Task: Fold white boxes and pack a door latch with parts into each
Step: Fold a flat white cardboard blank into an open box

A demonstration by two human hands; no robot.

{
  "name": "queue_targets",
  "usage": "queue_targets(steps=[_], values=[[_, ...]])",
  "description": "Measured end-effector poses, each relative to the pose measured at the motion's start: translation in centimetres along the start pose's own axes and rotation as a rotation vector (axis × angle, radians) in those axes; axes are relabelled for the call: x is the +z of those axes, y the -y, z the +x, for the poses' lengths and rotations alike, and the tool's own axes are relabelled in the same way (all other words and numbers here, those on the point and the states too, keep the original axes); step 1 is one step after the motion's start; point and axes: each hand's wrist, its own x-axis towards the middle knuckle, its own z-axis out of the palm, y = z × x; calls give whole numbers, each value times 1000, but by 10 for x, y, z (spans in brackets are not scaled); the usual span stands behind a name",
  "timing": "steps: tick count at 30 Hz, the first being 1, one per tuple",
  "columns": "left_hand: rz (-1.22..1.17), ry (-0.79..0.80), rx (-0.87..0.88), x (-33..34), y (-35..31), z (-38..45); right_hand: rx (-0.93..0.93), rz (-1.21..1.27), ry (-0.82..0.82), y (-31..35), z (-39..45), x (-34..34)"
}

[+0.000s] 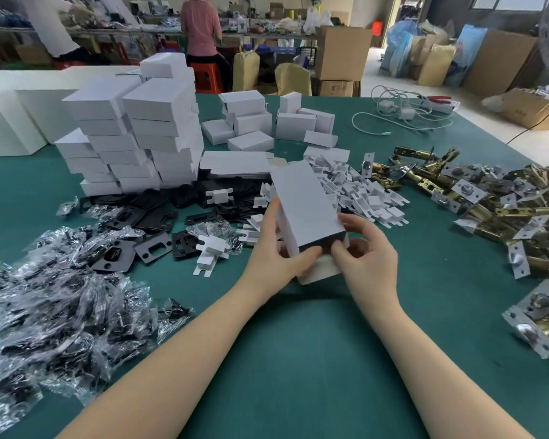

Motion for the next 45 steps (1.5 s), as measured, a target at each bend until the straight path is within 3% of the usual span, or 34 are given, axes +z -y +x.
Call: queue_targets(steps=[4, 7, 15, 20, 30, 33, 36, 42, 45], values=[[13, -127, -8, 0, 2, 0, -100, -69, 47, 1, -1, 2], [33, -170, -41, -2, 2, 2, -60, 64, 147, 3, -2, 5], [-461, 8, -227, -8, -7, 5, 34, 159, 303, 1, 7, -6], [-633, 216, -336, -24, -12, 11, 40, 135, 243, -1, 11, -13], [-589, 253, -248, -24, -5, 6, 46, 125, 119, 1, 12, -18], [-426, 173, -169, -18, -8, 1, 21, 102, 70, 0, 8, -15], [-275, -28, -96, -14, -7, 2, -14, 85, 77, -1, 6, -11], [-381, -226, -131, -12, -6, 6, -407, -157, 161, -2, 2, -5], [-483, -232, -143, -13, -6, 7, -434, -263, 287, -8, 1, -5]])
